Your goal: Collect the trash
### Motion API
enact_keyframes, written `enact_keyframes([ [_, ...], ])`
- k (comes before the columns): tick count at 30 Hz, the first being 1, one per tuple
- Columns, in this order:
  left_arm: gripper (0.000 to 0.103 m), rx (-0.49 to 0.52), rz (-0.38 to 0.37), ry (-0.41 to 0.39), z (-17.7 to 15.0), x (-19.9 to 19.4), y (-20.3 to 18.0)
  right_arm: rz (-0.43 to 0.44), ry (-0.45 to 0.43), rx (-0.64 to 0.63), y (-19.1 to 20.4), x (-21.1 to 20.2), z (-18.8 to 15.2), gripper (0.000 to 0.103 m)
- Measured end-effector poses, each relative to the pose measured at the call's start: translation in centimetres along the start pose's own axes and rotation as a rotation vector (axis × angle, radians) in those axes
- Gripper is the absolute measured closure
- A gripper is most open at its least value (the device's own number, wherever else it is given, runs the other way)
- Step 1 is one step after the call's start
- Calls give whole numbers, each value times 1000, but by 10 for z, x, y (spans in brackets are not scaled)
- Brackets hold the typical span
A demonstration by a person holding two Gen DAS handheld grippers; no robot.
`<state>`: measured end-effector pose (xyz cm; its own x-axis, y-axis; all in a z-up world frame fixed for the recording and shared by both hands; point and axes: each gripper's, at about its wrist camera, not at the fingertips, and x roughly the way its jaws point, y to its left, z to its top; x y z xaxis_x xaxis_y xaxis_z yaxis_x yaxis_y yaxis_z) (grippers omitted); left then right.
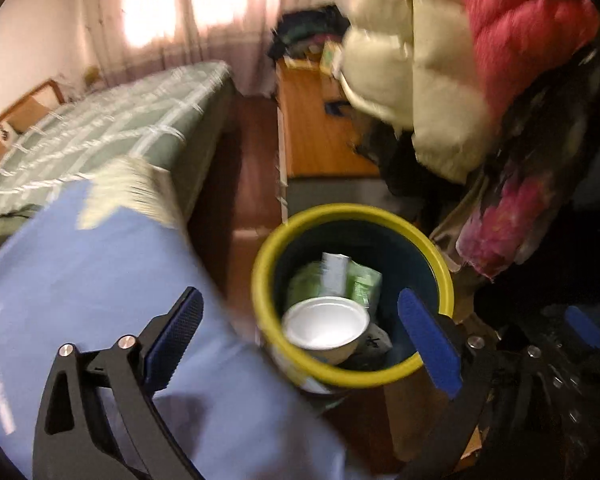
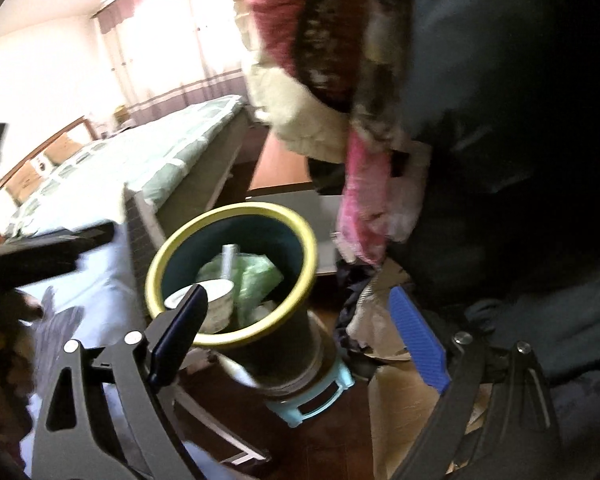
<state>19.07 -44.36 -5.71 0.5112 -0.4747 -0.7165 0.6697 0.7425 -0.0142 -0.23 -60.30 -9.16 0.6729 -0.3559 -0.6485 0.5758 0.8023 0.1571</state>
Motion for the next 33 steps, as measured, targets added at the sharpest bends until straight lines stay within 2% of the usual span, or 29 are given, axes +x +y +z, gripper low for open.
enact_keyframes([
  [4,5,-61,55,-114,-26,-78,41,77,5,-39,19,-9,-4,13],
  [6,5,-99,88,-143,-42,-110,63,102,-3,-64,29,-17,-5,12],
  [11,5,-243,263,-236,-101,-196,122,157,-35,-141,52,-42,-9,9],
  [13,5,-287,339,-248,-128,-226,139,174,-50,-167,61,-53,-11,8],
  [16,5,-352,393,-270,-163,-262,159,182,-72,-214,75,-69,-14,7],
  [21,5,-408,464,-327,-208,-306,169,204,-107,-277,95,-93,-21,7],
  [24,5,-415,495,-319,-228,-317,167,226,-115,-292,104,-101,-24,7],
  [28,5,-409,535,-304,-241,-323,169,249,-122,-290,112,-105,-24,7],
  [33,5,-416,534,-304,-244,-324,169,256,-126,-289,116,-108,-25,7],
])
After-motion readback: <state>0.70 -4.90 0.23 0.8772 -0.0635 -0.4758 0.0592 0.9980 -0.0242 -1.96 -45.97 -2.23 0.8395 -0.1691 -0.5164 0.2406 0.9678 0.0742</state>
